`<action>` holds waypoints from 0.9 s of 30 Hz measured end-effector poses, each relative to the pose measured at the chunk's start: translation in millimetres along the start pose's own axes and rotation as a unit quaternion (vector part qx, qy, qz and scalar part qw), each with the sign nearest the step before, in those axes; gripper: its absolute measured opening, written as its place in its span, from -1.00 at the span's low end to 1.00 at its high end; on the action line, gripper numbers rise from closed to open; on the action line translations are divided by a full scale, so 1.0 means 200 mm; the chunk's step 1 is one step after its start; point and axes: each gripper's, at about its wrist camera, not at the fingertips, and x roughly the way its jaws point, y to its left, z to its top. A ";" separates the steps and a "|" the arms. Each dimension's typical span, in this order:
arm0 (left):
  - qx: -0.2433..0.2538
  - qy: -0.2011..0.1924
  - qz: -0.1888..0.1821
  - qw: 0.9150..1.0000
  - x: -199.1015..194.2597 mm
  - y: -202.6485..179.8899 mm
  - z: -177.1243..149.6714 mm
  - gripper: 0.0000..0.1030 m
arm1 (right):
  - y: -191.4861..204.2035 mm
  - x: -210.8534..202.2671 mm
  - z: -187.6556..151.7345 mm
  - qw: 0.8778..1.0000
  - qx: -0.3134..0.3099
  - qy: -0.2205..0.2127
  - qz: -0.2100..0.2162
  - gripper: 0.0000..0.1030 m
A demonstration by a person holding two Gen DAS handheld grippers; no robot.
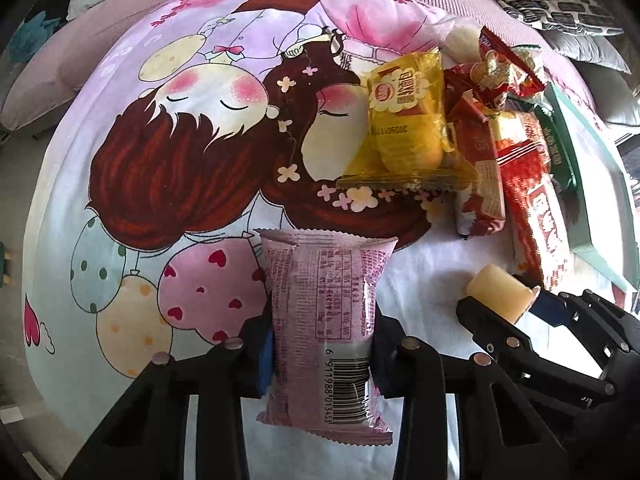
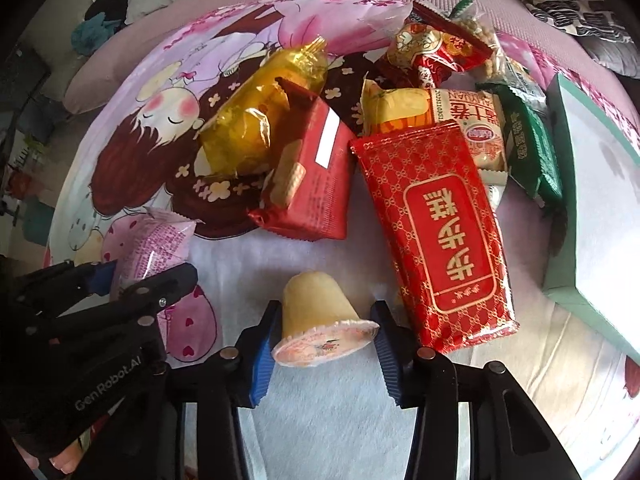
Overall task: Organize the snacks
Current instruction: 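Carry both snacks to the white tray and open both grippers to release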
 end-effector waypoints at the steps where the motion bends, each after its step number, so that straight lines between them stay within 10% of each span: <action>1: 0.001 -0.001 -0.001 1.000 -0.02 0.00 0.00 -0.24 | 0.00 -0.01 0.00 1.000 0.001 -0.003 0.002 -0.08; 14: 0.007 -0.052 -0.012 0.999 -0.32 -0.15 0.04 -0.25 | -0.13 -0.31 -0.03 0.997 0.029 -0.062 0.033 -0.09; 27: 0.051 -0.084 -0.047 0.994 -0.46 -0.56 0.22 -0.25 | -0.67 -0.56 0.00 0.981 0.147 -0.129 -0.014 -0.09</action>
